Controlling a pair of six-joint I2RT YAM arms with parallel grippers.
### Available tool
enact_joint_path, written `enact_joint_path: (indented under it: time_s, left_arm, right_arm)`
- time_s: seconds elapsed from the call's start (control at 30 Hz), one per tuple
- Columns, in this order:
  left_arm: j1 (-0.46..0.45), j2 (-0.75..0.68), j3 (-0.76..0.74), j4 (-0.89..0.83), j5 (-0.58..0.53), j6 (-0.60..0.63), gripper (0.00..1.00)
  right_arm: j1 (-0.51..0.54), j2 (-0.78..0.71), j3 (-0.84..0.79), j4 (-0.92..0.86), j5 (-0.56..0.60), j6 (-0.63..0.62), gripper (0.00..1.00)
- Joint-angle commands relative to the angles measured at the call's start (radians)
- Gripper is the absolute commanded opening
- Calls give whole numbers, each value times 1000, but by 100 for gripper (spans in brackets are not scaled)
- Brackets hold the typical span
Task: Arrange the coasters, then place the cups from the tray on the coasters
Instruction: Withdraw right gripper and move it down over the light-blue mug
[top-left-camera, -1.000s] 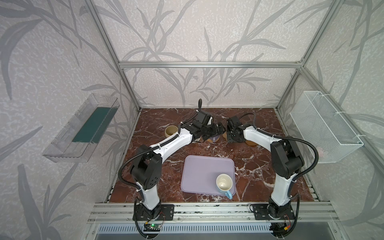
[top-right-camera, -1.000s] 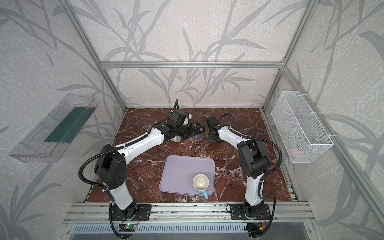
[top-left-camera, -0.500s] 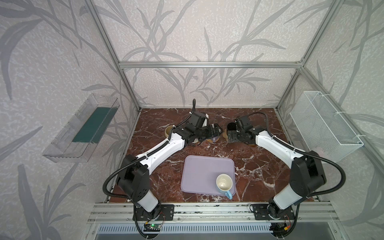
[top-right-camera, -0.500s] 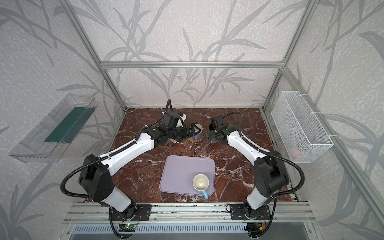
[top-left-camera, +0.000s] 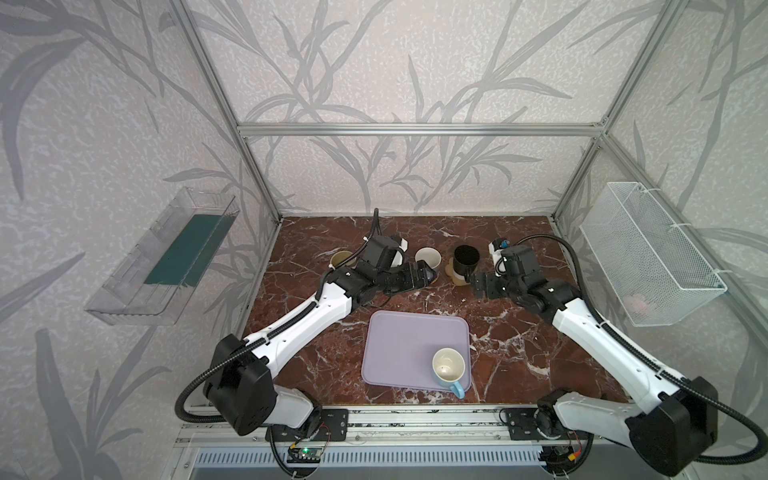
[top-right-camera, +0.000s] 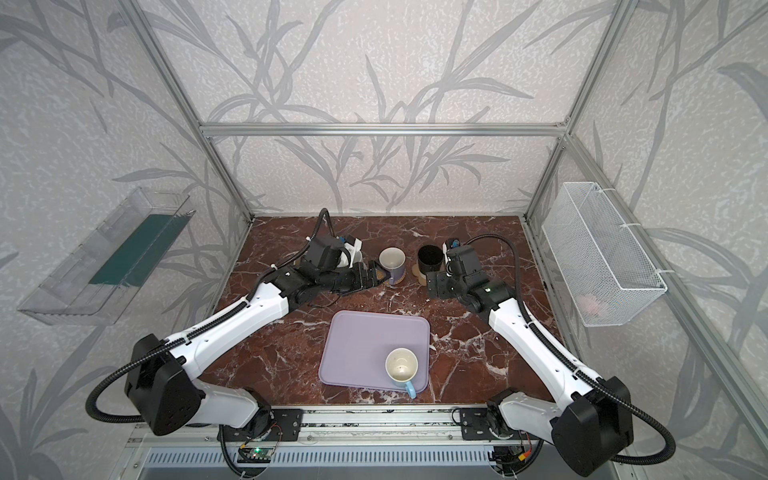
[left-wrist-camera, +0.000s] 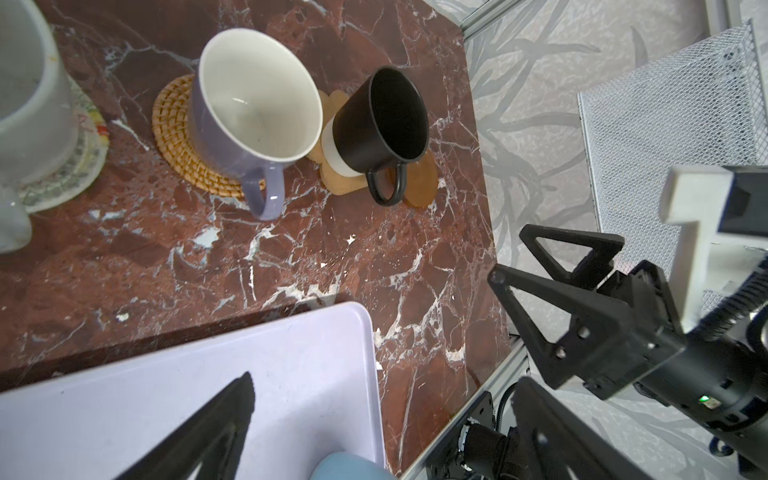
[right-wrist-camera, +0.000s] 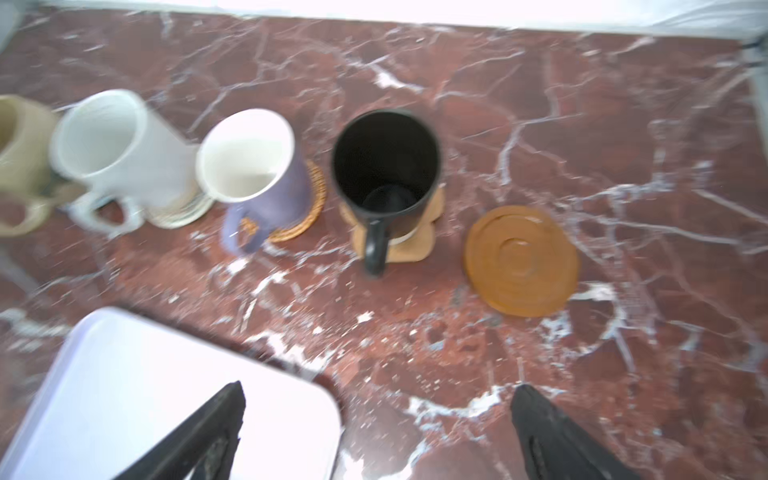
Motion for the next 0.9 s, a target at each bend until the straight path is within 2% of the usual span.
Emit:
enact_joint_path:
  time_s: [0.0,0.3,0.47,0.57,0.7,0.87]
  left_arm:
    - [0,-81,-51,-62,-24,27,99]
    - [-1,-219,-214,-74,-56,-12,99]
    - [-2,-287,-289,-55,-65,-39,99]
    - [-2,-301,-312,-59,-66,-49,99]
    - [-2,-304,-335,-57,-50,-66,99]
    - [-3,-308,-377,-28,-42,-98,99]
  right_arm:
    - [17,-70,-41,-91,-182,-19,99]
    - [210,-221,-143,-221,-147,29,99]
    - [330,-266,-210,-221,-135,114,100]
    - [447,-265,-243,-199,-105,169,95]
    - [625,-236,-248,-222,-17,226,95]
    - [765,-215,-264,-224,45,278,95]
